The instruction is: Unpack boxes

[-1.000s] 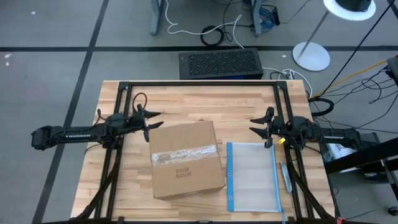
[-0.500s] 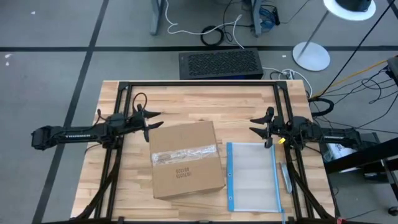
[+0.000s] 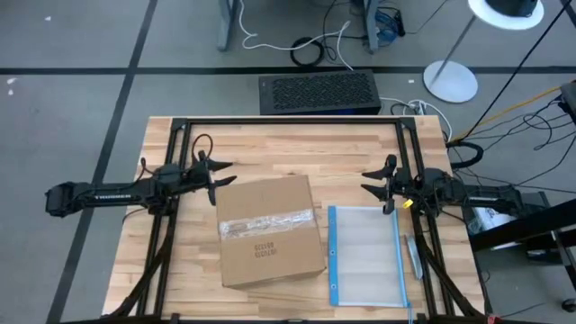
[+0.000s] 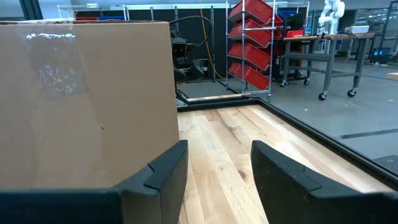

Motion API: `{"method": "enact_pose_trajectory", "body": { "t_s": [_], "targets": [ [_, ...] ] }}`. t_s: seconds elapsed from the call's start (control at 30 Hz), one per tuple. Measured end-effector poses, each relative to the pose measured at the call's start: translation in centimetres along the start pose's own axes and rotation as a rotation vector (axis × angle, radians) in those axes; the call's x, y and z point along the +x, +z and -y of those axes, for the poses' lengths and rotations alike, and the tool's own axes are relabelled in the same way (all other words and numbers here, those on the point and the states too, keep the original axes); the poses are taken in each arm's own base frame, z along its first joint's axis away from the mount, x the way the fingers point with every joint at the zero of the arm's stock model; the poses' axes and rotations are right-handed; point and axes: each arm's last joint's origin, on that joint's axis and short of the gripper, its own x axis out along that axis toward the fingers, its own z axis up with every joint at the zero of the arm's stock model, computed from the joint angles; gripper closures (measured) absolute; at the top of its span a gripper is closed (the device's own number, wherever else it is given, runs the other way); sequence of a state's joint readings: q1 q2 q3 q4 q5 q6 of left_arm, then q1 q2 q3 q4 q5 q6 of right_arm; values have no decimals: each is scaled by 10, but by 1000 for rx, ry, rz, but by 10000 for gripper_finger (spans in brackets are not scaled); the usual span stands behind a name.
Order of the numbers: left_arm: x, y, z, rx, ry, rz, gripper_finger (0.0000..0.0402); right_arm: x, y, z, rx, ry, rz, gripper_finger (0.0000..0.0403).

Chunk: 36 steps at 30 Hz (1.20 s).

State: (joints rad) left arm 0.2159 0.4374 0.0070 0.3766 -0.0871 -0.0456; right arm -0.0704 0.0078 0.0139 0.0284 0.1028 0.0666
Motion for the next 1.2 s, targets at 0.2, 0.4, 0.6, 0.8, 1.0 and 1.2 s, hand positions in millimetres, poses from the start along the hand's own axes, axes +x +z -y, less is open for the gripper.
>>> {"method": "enact_pose_trajectory", "body": {
  "t_s": [0.2,0.4,0.6,0.8,1.0,1.2],
  "targets": [
    [0,0,0,0,0,0,164,0,1,0,1,-5,8,236],
    [0,0,0,0,0,0,164,0,2,0,3,-8,15,236],
    [0,0,0,0,0,0,164,0,2,0,142,1,15,236],
    [0,0,0,0,0,1,164,-4,28,-2,204,47,265,236],
    [0,0,0,0,0,0,164,-46,138,-6,42,100,786,236],
    [0,0,0,0,0,1,164,-24,228,-16,-45,137,602,236]
  ]
}}
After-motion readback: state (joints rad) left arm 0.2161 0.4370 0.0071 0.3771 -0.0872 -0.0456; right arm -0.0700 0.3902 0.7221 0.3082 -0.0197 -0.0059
